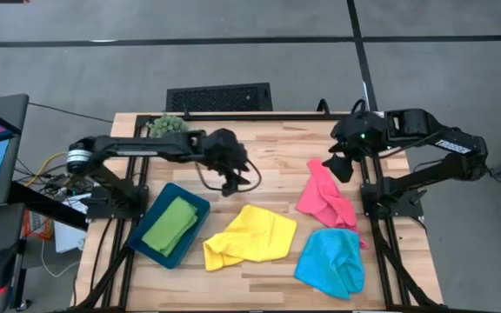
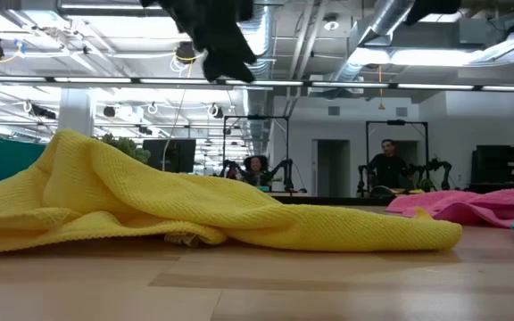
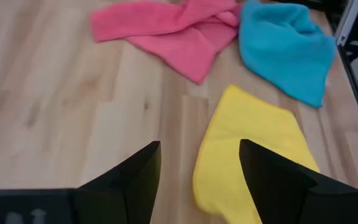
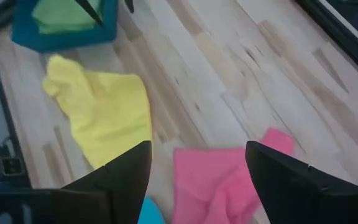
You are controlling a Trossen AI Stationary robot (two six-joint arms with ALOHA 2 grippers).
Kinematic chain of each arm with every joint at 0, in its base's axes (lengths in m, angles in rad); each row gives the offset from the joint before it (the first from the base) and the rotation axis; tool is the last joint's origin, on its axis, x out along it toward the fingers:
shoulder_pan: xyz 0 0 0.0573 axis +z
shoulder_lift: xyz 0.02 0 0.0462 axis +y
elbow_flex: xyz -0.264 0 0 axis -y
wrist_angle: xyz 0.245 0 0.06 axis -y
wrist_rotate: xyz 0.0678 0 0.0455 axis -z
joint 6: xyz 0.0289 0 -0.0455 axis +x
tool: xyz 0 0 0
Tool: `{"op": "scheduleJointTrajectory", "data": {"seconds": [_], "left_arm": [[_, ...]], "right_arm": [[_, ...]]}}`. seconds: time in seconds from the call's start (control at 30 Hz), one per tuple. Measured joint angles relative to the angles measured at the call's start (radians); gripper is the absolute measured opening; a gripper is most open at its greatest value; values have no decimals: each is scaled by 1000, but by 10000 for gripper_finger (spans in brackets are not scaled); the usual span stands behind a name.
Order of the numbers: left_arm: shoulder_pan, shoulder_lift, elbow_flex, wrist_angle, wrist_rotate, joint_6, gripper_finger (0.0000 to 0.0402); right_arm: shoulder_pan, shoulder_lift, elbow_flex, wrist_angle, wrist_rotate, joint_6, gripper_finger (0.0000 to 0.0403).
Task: Fold microfiber towels
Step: Fold the yellow microfiber towel
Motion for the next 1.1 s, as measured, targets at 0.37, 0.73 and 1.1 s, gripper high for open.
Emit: {"op": "scheduleJointTrajectory", "data": {"seconds": [0.37, 0.73, 1.1], "left_arm": [[-57, 305, 197, 115, 62, 65, 210], [-105, 628, 577, 36, 186, 198, 210], [-163, 732, 633, 11, 180, 277, 210]], "right_arm": [[222, -24, 0, -54, 121, 118, 286], [377, -60, 0, -124, 157, 244, 286], [541, -91, 0, -173, 255, 401, 286]]}}
